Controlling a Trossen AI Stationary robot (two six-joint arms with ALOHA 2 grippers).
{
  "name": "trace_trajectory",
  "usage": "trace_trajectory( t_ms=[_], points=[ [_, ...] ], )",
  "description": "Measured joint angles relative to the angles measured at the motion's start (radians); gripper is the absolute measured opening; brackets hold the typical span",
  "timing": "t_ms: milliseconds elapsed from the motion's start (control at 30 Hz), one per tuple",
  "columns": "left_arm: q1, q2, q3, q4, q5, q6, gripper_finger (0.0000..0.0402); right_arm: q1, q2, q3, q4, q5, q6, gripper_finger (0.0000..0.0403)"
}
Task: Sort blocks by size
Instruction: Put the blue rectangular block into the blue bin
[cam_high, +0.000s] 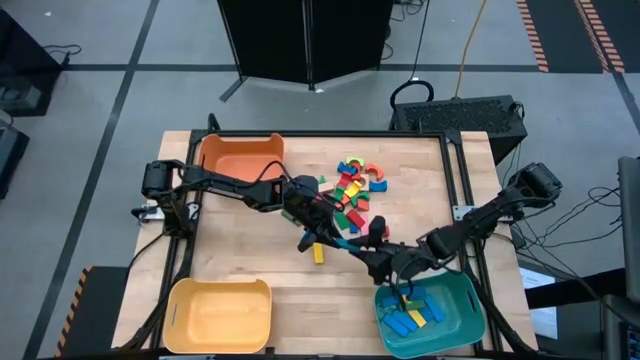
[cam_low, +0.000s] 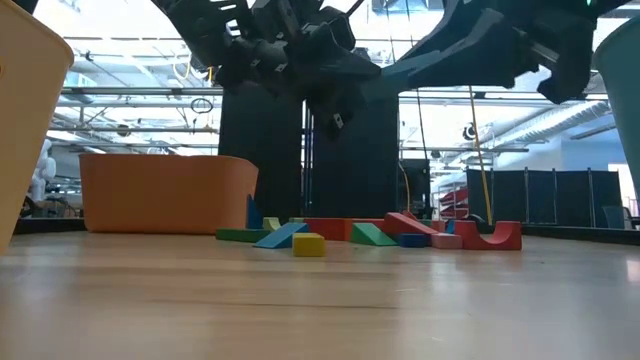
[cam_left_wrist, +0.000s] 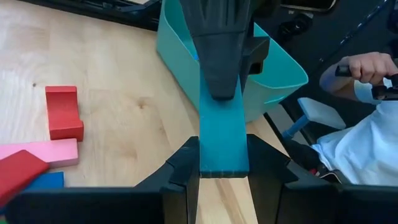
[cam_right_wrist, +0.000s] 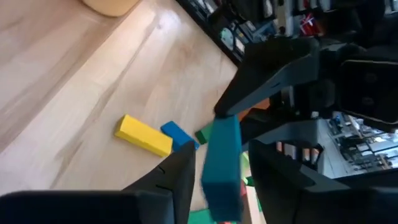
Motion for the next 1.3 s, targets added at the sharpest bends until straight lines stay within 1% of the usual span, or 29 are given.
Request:
trace_trajectory(
  t_ms=[133, 300, 400, 467, 600, 767, 867, 1100, 1300],
  points=[
    [0.0, 0.0, 0.0, 0.0, 0.0, 0.0, 0.0094, -0.006, 0.0, 0.0, -0.001, -0.002, 0.0, 0.0112],
    [0.0, 0.0, 0.0, -0.001, 0.001, -0.003, 0.0096, -0.005, 0.0, 0.0, -0.002, -0.003, -0.002, 0.0072],
    [0.0, 0.001, 0.0, -0.002, 0.002, -0.01, 0.0108, -0.005, 0.0, 0.0, -0.002, 0.0, -0.014, 0.0049],
    [0.0, 0.002, 0.0, -0.002, 0.002, -0.01, 0.0118, -0.005, 0.0, 0.0, -0.002, 0.001, -0.021, 0.0041],
    [0.0, 0.002, 0.0, -0.001, 0.001, 0.0, 0.0128, -0.005, 0.0, 0.0, 0.0, 0.001, -0.023, 0.004],
    [0.0, 0.002, 0.0, -0.001, -0.002, 0.005, 0.013, -0.005, 0.0, 0.0, -0.001, 0.003, -0.023, 0.0041],
    [0.0, 0.001, 0.0, 0.0, -0.003, 0.036, 0.0131, 0.004, -0.001, 0.0, 0.001, 0.009, -0.024, 0.004],
    [0.0, 0.001, 0.003, 0.017, -0.005, 0.132, 0.0132, 0.05, -0.027, 0.0, -0.001, 0.082, -0.025, 0.004],
    [-0.001, -0.001, 0.001, 0.023, 0.003, 0.16, 0.0132, 0.079, -0.059, 0.0, -0.01, 0.116, -0.02, 0.004]
  ],
)
